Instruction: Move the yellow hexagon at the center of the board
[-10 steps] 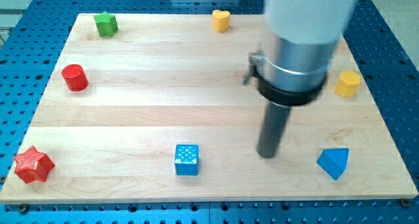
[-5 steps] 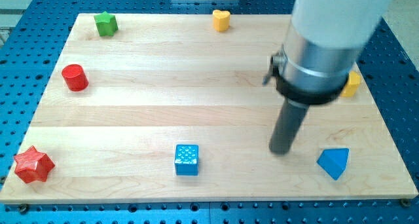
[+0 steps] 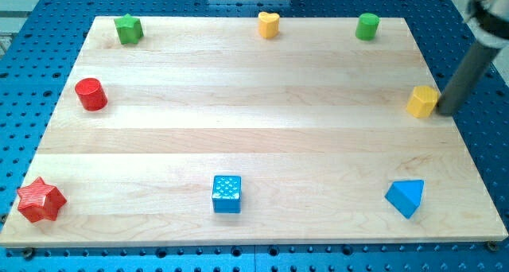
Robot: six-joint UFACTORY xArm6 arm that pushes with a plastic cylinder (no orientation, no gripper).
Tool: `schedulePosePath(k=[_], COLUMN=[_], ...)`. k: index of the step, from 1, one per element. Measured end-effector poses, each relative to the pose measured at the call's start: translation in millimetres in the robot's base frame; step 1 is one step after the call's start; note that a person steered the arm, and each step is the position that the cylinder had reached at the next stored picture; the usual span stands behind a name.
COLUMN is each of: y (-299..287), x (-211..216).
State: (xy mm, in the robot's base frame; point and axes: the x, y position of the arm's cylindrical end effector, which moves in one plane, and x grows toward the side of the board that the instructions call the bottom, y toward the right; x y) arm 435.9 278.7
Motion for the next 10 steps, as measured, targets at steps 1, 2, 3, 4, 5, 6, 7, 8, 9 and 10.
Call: schedulePosePath(k=[1, 2, 3, 4, 5, 6, 7, 8, 9, 10], y=[-63.8, 4.3, -9.6, -61.2, -79.5, -89.5, -163.8, -228.0, -279.6, -297.8], x=[13.3, 15.1, -22.2, -8.6, -11.0, -36.2, 6.9, 30.9, 30.5, 51.5])
